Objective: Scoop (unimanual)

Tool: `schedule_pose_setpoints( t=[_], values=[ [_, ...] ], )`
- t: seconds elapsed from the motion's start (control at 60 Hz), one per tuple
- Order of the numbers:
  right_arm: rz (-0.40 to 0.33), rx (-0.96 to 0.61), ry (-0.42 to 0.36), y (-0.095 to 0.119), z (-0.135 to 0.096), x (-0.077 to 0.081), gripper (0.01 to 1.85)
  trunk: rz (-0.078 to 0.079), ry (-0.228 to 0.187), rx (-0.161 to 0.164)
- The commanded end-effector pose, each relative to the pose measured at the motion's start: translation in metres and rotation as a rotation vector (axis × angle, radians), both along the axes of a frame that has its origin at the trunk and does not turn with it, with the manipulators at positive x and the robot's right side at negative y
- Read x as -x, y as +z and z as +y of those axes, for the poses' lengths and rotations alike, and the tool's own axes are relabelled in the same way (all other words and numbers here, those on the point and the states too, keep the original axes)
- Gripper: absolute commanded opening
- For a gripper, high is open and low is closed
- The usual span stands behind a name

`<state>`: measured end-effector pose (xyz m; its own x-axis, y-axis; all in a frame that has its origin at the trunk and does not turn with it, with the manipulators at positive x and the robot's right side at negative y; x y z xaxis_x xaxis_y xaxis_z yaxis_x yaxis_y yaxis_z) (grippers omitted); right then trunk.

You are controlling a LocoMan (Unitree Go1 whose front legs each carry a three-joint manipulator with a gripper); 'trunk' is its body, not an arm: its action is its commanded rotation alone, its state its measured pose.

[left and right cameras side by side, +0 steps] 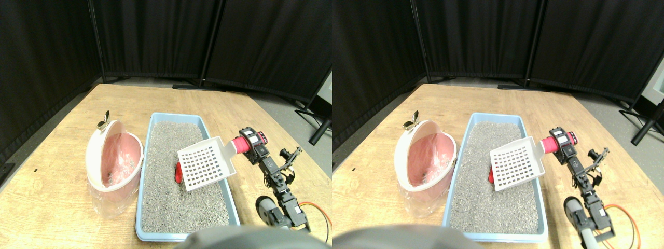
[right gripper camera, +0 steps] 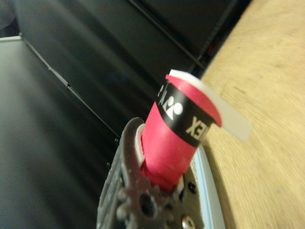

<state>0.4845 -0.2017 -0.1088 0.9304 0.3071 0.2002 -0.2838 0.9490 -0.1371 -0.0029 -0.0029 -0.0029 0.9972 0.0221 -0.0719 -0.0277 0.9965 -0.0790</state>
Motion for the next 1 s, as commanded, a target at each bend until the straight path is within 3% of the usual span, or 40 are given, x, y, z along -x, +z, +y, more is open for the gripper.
schedule_pose_setpoints(
  t=[0.017, 0.517, 0.717, 0.8, 1.0],
  values=[
    [-0.069, -0.001, 0.005, 0.012, -0.003, -0.003, 0.05, 0.020, 0.023, 0.018],
    [-0.080, 0.231, 0.002, 0.033, 0.002, -0.019, 0.05, 0.021, 0.083, 0.066],
    [-0.050, 0.353, -0.064, 0.044, 0.008, -0.030, 0.05, 0.022, 0.095, 0.075],
    [-0.078, 0.406, -0.024, 0.046, 0.009, -0.036, 0.05, 0.020, 0.098, 0.079],
    [-0.069, 0.474, -0.041, 0.047, 0.016, -0.041, 0.05, 0.025, 0.103, 0.083]
  ],
)
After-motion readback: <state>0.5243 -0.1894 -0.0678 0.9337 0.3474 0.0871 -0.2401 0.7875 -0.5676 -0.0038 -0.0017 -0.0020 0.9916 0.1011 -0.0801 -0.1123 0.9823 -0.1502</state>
